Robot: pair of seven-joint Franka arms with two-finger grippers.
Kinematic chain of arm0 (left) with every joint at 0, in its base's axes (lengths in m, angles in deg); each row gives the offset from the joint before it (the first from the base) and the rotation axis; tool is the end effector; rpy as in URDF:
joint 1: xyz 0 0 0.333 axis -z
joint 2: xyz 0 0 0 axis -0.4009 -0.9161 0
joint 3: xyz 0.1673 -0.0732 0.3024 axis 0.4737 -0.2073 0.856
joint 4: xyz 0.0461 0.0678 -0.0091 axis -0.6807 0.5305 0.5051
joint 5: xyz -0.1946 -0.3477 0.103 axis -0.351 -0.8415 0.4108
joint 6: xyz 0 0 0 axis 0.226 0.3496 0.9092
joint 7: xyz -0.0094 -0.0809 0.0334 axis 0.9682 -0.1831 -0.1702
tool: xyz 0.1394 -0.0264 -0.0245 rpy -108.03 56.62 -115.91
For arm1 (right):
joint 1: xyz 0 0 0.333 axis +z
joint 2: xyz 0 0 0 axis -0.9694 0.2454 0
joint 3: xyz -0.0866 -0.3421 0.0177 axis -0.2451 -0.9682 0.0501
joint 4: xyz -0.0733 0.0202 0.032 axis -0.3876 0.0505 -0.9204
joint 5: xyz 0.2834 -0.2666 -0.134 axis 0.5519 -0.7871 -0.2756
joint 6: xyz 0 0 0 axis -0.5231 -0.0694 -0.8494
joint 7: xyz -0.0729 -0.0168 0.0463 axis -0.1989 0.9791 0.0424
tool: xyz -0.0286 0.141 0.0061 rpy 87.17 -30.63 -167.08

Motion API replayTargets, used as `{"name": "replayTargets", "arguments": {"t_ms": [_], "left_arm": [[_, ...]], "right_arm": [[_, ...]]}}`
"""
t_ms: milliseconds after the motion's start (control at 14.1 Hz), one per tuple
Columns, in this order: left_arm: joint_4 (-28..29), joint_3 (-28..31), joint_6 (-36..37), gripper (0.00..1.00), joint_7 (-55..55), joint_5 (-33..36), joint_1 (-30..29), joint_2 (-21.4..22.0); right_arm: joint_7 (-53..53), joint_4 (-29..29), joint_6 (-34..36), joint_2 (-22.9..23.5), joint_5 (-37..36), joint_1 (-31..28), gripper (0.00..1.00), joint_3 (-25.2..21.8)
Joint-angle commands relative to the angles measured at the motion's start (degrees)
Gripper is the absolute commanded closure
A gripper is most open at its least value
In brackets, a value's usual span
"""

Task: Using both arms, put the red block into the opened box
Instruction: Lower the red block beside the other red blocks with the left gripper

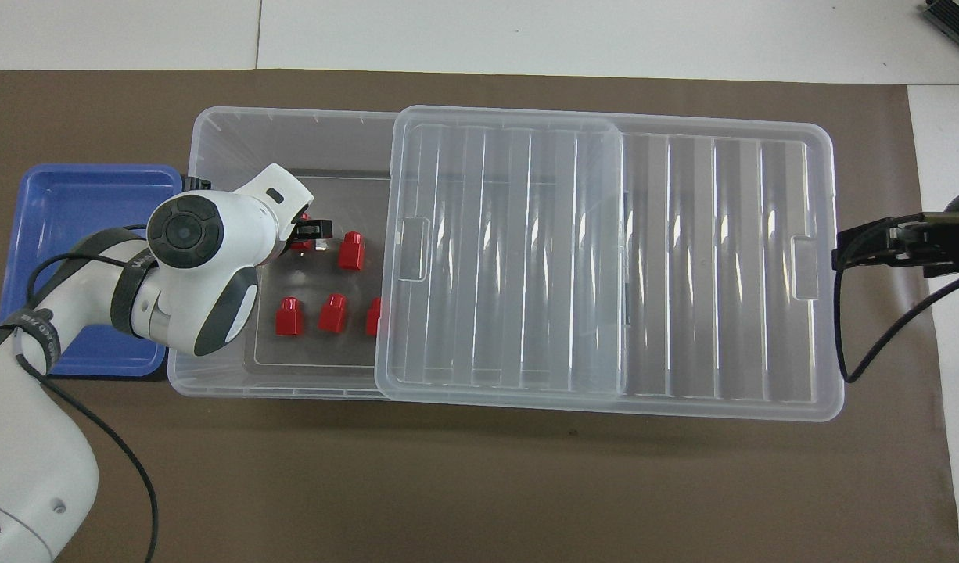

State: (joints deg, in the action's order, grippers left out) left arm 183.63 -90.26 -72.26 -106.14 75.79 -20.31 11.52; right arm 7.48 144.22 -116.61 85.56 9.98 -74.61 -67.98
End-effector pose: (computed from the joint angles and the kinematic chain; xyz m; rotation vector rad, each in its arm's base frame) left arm 0.6376 -0.1746 0.3002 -3.1095 0.0266 -0.4067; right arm 0.5628 0.0005 0.6227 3.1164 -0.1635 -0.0176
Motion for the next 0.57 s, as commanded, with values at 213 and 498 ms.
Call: {"name": "replayTargets", "arguments": {"t_ms": [213,498], "left_arm": [[-2.4,-0.3,3.8,0.04,-3.6,1.8,0.3,0.5],[-4.4,-1.2,9.6,0.00,-3.6,1.5,0.2,2.4]], "right_arm": [[1.2,-0.1,0.3,0.0,0.1,-0.2,0.00,0.1],[1.2,-0.1,0.1,0.0,0.1,-0.2,0.00,0.1]]}}
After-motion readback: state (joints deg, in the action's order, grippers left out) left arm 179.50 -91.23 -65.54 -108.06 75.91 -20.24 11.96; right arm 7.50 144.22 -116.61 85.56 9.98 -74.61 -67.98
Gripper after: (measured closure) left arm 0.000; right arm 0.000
